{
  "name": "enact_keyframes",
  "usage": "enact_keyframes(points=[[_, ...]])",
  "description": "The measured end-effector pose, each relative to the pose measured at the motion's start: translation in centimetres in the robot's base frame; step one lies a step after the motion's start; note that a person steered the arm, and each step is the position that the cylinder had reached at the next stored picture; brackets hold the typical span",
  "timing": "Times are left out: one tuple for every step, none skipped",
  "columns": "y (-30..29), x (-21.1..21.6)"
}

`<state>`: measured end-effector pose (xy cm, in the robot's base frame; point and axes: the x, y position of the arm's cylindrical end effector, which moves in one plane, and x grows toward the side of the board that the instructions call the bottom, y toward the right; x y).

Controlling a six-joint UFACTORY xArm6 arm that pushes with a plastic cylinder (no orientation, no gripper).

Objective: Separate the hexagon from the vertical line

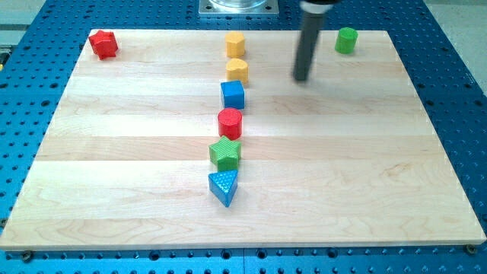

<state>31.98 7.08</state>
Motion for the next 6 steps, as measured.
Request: enact_keyframes(points=[[-6.1, 0.0], [-3.7, -1.8], [-1.1, -6.8], [-5.6, -7.6], [-12.4, -7.4], [-12.0, -8.0]])
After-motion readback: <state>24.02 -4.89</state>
